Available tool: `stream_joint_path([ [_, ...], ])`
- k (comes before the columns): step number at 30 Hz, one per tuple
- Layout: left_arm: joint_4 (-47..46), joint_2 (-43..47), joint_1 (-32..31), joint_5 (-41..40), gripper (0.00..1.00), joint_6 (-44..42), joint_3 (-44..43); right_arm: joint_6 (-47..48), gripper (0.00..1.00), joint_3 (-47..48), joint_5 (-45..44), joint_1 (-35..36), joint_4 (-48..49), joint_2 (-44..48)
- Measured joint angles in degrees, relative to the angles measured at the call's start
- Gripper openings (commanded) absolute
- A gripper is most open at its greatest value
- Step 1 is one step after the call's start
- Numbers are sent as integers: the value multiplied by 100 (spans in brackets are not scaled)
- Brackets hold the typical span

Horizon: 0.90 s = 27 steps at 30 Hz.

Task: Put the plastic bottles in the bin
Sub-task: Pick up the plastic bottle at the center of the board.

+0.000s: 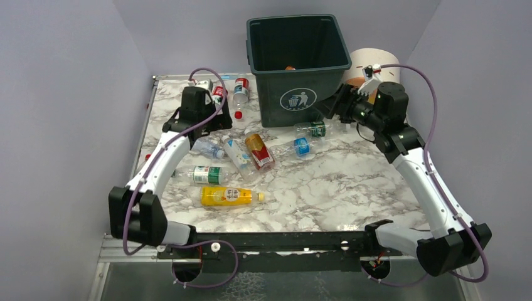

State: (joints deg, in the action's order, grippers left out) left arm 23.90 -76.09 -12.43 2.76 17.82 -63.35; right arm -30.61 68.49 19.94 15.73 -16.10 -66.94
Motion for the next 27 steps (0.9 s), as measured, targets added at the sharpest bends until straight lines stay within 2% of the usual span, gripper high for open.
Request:
stream_joint_path([
  [13, -455, -2704, 743, -509, 98, -999, -1856, 15, 83, -369, 273, 0, -260, 466],
  [20, -575, -3818, 780, -605, 96, -1449, -3075, 20, 83, -603, 352, 0, -378, 688],
  [27, -678, -4400, 817, -608, 95, -1753, -3254, 22, 83, -610, 356, 0, -391, 732],
])
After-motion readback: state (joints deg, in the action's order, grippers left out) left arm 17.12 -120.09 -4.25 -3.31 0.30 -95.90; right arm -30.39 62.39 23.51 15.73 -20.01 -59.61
